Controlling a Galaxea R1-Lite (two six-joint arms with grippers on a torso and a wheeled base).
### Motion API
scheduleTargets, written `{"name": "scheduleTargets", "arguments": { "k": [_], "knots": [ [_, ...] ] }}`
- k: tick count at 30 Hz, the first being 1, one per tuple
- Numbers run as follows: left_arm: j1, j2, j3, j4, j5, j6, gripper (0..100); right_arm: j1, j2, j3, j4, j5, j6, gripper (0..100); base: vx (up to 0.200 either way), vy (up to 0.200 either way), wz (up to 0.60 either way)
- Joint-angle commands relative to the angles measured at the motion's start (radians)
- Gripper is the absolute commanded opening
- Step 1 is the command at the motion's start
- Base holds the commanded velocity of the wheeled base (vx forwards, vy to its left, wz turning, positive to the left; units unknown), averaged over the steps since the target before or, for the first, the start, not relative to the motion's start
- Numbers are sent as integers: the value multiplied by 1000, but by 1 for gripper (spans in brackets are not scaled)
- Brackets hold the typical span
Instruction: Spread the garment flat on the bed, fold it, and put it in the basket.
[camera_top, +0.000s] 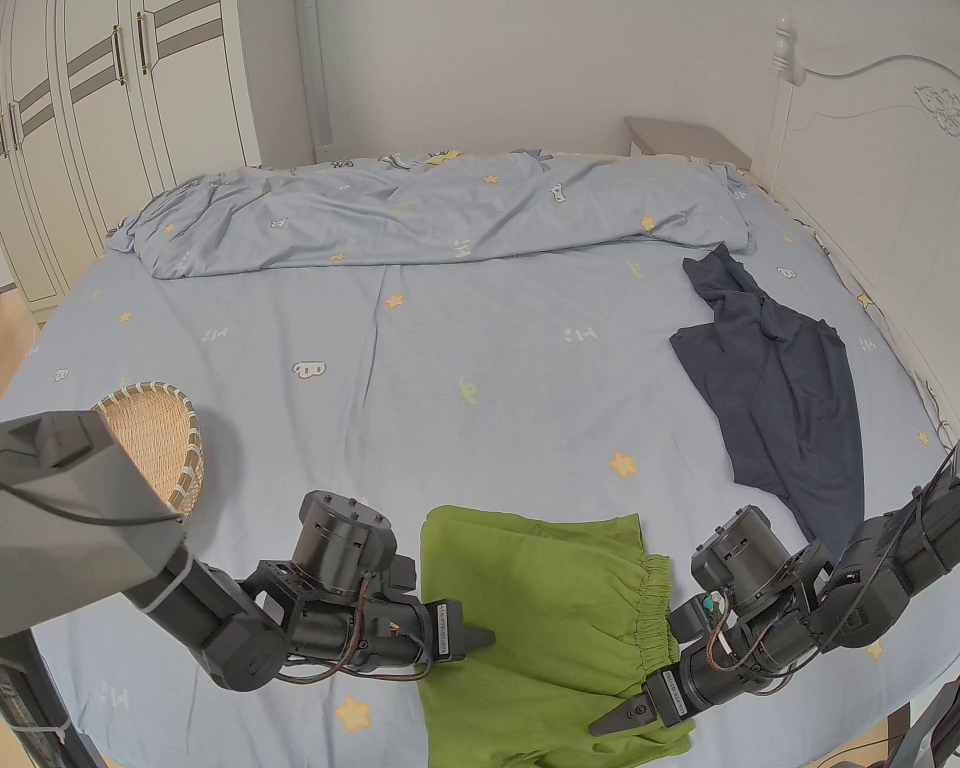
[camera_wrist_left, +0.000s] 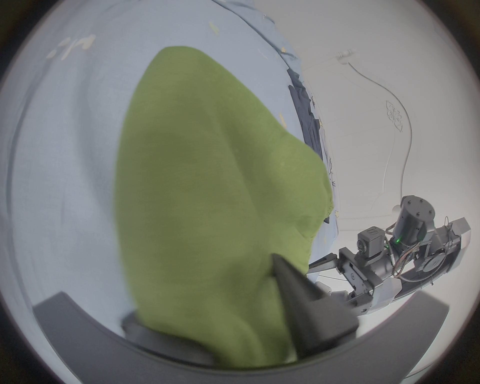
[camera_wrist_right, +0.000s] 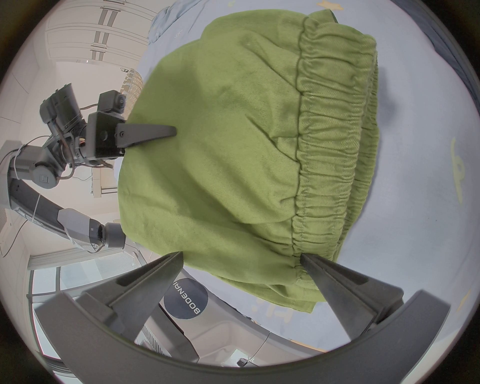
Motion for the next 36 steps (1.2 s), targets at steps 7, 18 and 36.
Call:
{"name": "scheduleTargets", "arguments": {
  "k": [7,18,36],
  "knots": [
    [48,-194,91,5,-1,67,0,-82,-86,-68,5,0,-1,100,0,0,0],
    [193,-286,-36,222,-1,144,0,-295,-134,-394,212,-9,-43,100,0,0,0],
    [222,-445,-125,475,-1,231,0,-324,-167,-369,232,-9,-44,100,0,78,0]
  ]
}}
